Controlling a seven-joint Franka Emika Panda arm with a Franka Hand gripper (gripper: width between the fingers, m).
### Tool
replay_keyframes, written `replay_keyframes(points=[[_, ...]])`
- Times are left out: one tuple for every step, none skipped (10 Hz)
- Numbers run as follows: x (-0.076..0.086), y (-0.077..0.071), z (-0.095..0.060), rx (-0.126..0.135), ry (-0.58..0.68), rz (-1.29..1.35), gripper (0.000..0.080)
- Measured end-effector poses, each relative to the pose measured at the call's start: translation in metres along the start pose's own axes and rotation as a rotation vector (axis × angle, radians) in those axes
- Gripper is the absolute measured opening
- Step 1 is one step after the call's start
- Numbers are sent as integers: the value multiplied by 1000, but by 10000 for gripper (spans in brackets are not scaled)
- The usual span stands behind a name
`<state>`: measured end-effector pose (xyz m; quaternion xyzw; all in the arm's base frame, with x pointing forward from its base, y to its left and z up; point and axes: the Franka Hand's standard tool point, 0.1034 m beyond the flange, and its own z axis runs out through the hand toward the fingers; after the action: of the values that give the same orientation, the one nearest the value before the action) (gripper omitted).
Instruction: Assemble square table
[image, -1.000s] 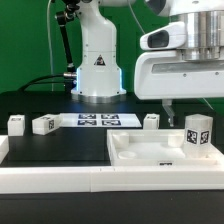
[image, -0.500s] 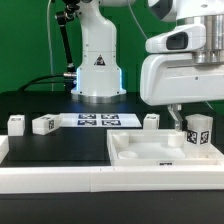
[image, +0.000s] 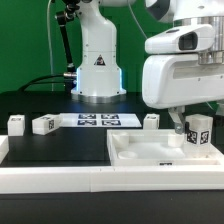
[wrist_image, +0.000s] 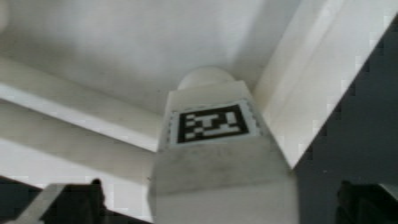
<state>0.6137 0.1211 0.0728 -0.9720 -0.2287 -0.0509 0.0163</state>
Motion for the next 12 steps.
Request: replay_keyframes(points=[[0,0,0,0,0,5,624],[0,0,0,0,0,5,426],[0,0,0,1,0,14,426],[0,0,0,1,0,26,288],[0,0,0,1,0,26,289],[0,0,0,1,0,27,289],[0,0,0,3,1,122,289],[0,1,0,2,1,202,289],[-1,1,0,1,0,311,289],[-2,1,0,-2,-2,407,289],[-2,1,0,-6,-2,476,290],[-3,2,0,-9,-2,595,290]])
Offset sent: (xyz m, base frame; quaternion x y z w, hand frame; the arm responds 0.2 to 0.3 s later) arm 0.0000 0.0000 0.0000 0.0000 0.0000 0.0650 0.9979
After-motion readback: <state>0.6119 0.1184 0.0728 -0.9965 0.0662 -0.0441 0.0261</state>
